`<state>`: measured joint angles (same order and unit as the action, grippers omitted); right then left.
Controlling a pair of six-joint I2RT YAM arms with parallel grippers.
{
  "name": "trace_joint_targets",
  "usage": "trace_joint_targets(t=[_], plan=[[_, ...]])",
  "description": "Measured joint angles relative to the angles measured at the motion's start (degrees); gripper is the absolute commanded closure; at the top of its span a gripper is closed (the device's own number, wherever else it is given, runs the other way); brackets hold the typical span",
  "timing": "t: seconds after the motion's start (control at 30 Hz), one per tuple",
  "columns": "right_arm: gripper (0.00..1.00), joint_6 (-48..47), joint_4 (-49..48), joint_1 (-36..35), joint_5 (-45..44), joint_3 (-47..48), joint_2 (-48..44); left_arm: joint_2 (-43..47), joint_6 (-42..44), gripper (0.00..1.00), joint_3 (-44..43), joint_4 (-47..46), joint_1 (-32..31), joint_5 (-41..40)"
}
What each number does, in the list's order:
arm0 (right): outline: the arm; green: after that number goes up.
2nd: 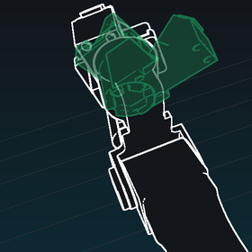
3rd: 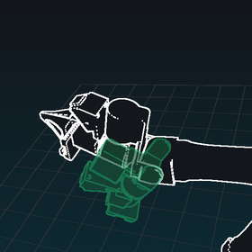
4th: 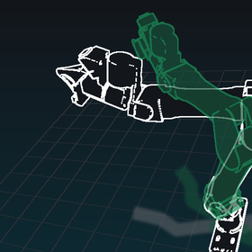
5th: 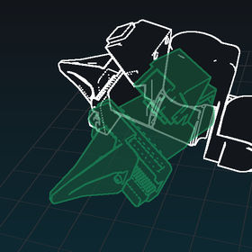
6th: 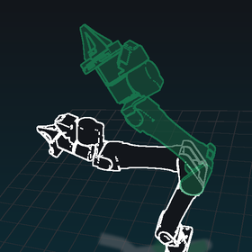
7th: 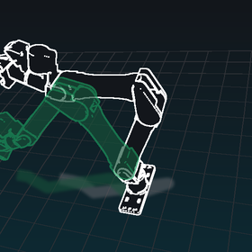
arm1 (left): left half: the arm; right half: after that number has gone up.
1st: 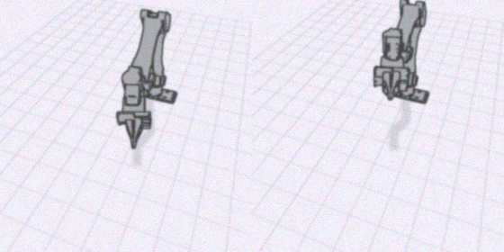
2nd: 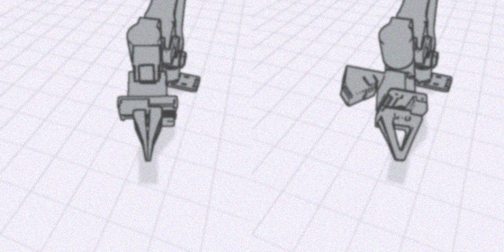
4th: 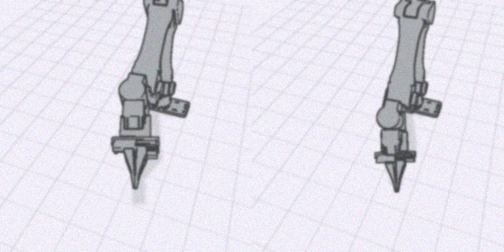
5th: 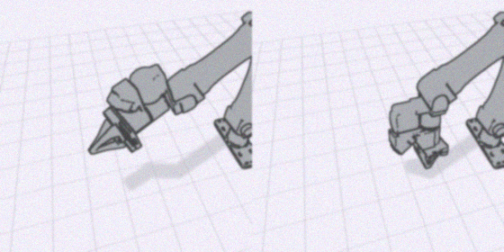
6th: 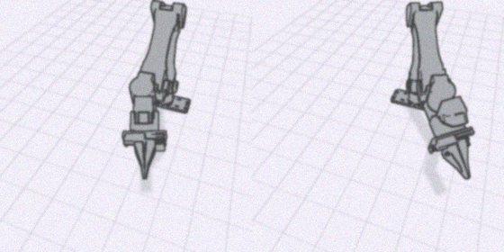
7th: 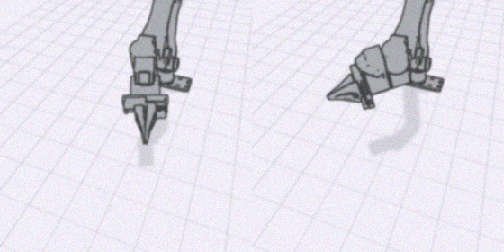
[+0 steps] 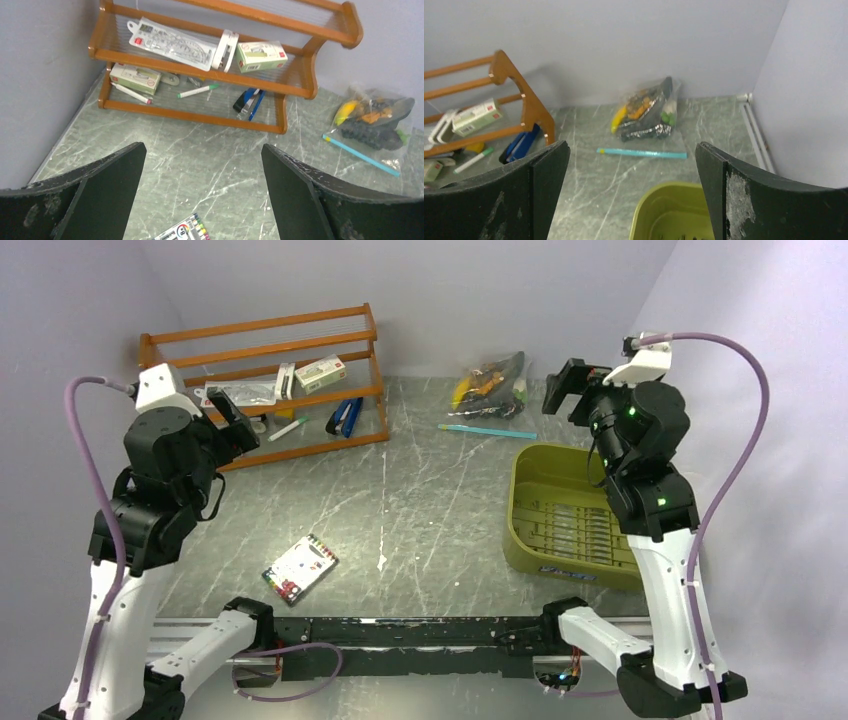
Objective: Open the zip-top bag and remove the fake food
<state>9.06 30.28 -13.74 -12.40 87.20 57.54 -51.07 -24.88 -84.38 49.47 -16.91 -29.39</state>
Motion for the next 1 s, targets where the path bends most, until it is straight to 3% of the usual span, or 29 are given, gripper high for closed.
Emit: trace_joint_targets(t=[0.37,0.6,1.0], plan=[[0.00,5.35,0.28,1.57,1.09,-17.44,-3.76,3.82,-0.55,0.01,13.18,-4.11,4.85,12.50],[0.00,8.66,1.86,2.86,3.80,-26.27,-1.25,8.44,-1.33,0.01,24.94,-9.75,7.93,29.99],[0.03,11.89,3.02,3.08,21.49,-36.98,4.33,16.00,-2.56,0.01,40.44,-15.65,10.16,58.99]])
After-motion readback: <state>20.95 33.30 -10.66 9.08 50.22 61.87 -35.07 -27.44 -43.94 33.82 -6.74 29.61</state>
